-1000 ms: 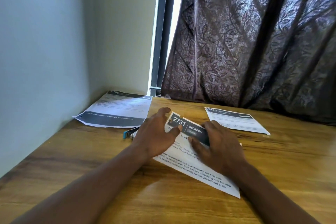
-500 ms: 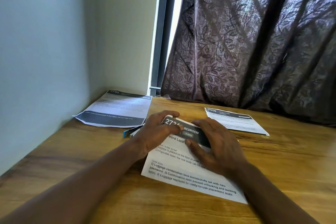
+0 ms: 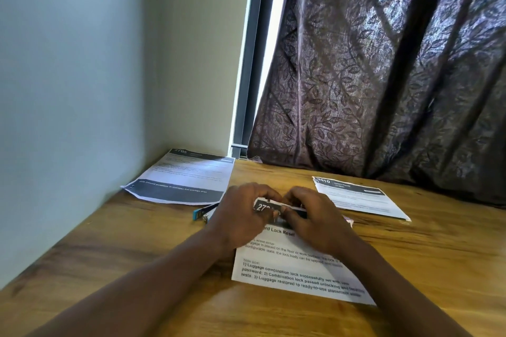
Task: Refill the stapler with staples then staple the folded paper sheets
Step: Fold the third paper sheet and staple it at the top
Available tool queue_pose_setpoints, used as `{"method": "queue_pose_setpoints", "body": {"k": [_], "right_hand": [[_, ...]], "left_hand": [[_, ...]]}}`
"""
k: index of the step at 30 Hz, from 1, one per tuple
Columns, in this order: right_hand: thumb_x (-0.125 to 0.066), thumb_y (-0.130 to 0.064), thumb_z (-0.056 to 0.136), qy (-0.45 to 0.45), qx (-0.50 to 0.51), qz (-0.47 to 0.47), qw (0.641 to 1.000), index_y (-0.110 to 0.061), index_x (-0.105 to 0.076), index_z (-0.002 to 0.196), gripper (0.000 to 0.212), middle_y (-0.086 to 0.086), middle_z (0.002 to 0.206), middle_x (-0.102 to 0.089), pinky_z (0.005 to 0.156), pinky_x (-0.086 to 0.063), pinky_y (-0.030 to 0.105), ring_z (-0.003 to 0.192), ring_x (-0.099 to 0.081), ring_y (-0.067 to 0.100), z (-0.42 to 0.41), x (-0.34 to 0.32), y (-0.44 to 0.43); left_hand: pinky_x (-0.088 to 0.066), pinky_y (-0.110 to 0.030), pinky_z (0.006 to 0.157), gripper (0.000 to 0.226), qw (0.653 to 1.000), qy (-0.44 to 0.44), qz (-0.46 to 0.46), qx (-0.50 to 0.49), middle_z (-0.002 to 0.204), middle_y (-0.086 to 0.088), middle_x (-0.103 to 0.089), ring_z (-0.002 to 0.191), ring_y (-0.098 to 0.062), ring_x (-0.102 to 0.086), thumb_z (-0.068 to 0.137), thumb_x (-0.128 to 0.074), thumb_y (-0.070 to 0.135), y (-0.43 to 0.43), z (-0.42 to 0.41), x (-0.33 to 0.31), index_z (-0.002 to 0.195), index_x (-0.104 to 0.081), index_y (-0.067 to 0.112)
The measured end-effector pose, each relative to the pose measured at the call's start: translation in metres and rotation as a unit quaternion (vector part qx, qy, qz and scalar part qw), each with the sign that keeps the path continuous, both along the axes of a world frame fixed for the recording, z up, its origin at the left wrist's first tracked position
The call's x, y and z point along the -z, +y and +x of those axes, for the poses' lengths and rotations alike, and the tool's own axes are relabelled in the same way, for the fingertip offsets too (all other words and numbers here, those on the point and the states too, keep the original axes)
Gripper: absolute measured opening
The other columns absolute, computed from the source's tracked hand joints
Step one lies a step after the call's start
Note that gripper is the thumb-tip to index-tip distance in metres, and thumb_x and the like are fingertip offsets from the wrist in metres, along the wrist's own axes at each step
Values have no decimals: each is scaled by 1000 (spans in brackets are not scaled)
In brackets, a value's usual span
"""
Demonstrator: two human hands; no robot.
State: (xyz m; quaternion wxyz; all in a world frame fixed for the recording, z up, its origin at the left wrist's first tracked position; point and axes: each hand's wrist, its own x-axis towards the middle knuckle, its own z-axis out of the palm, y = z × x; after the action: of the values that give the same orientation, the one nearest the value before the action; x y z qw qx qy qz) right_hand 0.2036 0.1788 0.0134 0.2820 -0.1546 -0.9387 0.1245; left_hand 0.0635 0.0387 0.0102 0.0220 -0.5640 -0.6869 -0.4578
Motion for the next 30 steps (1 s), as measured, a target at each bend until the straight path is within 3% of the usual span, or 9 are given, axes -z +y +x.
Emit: {"method": "queue_pose_setpoints", "body": {"k": [3,7,10,15,19,23,26,28,30], "right_hand": [[-57,-44,94,19,-9,-19,1000,-33,-50,94,12,-14,86,-61,69,-48,37,83,-56,9,-3,14,-3],[-54,-44,97,-33,-5,12,999,-37,-57,98,8,-18,99,-61,78,-47,34,94,-56,6,-2,21,-1],[-57,-43,97,-30,-2,3,1000,-33,-58,88,14,-18,91,-58,77,-46,35,90,-54,6,-2,20,1],[-57,-44,96,-16,3,-24,1000,-29,-61,85,19,-16,85,-63,75,-50,38,85,-57,5,-2,20,4],[-51,-51,93,-11,6,-38,999,-31,-59,84,23,-15,82,-65,75,-52,40,84,-59,6,0,19,5],[-54,-49,94,-17,4,-35,999,-31,-60,86,21,-15,84,-66,76,-52,41,85,-59,8,-1,18,3],[-58,-45,95,-12,-2,-38,999,-29,-62,86,19,-14,84,-66,76,-52,39,84,-60,8,-1,15,0],[-56,-47,94,4,-10,-32,999,-29,-61,85,21,-14,81,-66,74,-51,39,82,-60,8,0,14,-3],[-53,-50,93,16,-17,-29,999,-28,-61,84,24,-14,80,-66,72,-51,39,80,-60,9,1,14,-5]], "left_hand": [[-55,-30,82,28,995,88,-48,2,107,16,-71,92,-2,-63,91,-71,42,-4,-7,-8,117,-72,34],[-51,-28,76,32,982,172,-34,-69,99,18,-66,87,-3,-60,93,-61,55,-14,-27,-25,114,-71,33],[-48,-29,79,40,956,216,-137,-143,102,16,-66,96,-8,-60,91,-59,63,-25,-44,-34,116,-70,34],[-42,-31,77,56,919,192,-294,-181,101,19,-61,104,-13,-58,75,-61,80,-32,-54,-35,114,-66,40],[-48,-30,74,45,912,173,-319,-190,108,9,-68,98,-14,-61,75,-72,65,-30,-57,-30,106,-69,33],[-56,-32,78,25,946,81,-262,-173,93,7,-73,90,-12,-65,79,-75,49,-26,-57,-27,90,-77,27],[-57,-31,79,18,976,-93,-140,-139,91,6,-75,89,-9,-67,85,-77,39,-23,-51,-29,89,-81,22],[-58,-27,72,14,958,-261,-66,-103,91,4,-72,88,-10,-66,89,-76,36,-21,-44,-32,86,-77,22],[-56,-23,65,13,927,-363,-43,-86,93,-1,-71,86,-12,-66,91,-75,34,-19,-39,-34,85,-72,22]]}}
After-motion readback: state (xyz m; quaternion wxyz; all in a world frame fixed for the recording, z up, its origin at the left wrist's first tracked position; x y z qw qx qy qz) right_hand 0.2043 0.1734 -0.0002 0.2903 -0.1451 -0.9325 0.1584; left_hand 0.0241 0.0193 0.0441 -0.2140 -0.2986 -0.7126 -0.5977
